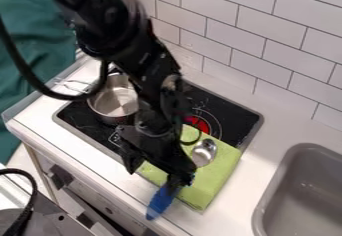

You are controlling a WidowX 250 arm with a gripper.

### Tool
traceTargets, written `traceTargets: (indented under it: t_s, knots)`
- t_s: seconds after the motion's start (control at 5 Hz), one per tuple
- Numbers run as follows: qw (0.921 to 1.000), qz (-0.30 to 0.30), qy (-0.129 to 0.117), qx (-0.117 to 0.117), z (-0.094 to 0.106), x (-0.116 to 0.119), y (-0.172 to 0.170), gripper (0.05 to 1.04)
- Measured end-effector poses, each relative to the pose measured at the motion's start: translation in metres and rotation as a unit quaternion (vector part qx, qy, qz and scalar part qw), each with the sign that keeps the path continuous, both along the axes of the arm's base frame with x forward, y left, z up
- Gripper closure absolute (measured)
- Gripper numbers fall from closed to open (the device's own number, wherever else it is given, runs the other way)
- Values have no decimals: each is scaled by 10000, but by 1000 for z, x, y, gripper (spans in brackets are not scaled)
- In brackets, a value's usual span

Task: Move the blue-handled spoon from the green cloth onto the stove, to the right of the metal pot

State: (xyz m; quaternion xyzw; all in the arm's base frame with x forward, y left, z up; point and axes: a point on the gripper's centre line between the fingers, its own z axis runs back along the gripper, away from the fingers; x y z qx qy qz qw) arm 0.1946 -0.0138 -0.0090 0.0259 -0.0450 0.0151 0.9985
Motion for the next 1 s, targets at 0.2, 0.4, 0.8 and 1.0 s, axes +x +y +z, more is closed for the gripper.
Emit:
traceTargets:
  t_s: [0.2,0.4,0.8,1.0]
  knots:
    - [9996,103,173,-211,-15,-3,-2,75]
    - [9985,249,358,-327,-29,-4,3,75]
    - [9973,252,532,-430,-42,0,4,126]
    - [9975,256,485,-440,-42,2,5,397]
